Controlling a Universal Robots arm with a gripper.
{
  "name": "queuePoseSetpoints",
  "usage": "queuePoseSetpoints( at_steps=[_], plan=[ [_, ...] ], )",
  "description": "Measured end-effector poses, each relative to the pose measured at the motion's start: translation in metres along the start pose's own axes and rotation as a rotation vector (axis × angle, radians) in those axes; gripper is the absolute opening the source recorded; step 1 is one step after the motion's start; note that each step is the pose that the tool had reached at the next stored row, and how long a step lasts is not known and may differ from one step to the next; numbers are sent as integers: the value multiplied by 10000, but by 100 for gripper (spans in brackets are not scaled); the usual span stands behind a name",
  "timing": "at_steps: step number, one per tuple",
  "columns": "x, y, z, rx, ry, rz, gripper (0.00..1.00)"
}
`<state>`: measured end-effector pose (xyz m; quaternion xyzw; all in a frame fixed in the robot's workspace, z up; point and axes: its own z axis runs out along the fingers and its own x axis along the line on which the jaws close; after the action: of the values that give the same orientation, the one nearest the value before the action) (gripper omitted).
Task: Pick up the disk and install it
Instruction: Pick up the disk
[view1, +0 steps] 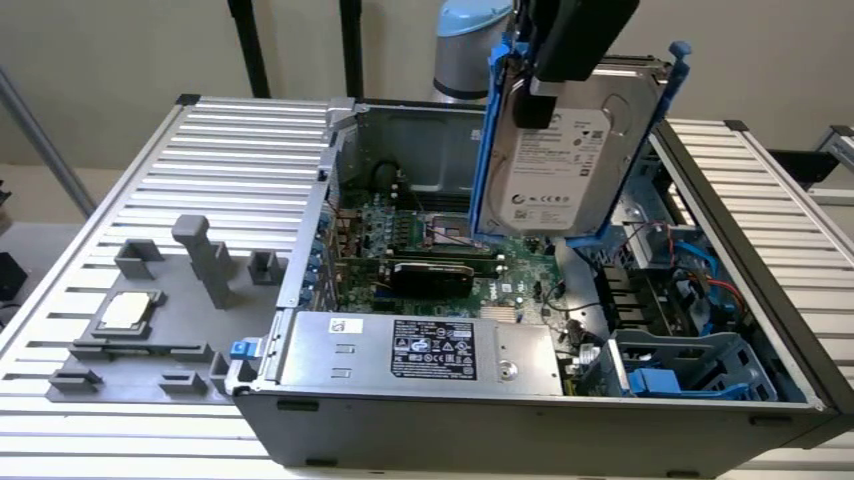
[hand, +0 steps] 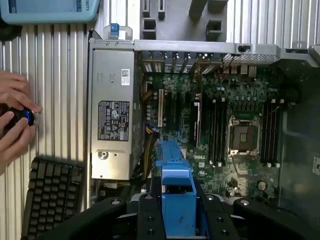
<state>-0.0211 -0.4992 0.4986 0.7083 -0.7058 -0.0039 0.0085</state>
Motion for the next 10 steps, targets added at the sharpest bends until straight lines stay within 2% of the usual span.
queuePoseSetpoints(
  at_steps=[10],
  plan=[
    [156,-445,29,0,1,0,0]
  ],
)
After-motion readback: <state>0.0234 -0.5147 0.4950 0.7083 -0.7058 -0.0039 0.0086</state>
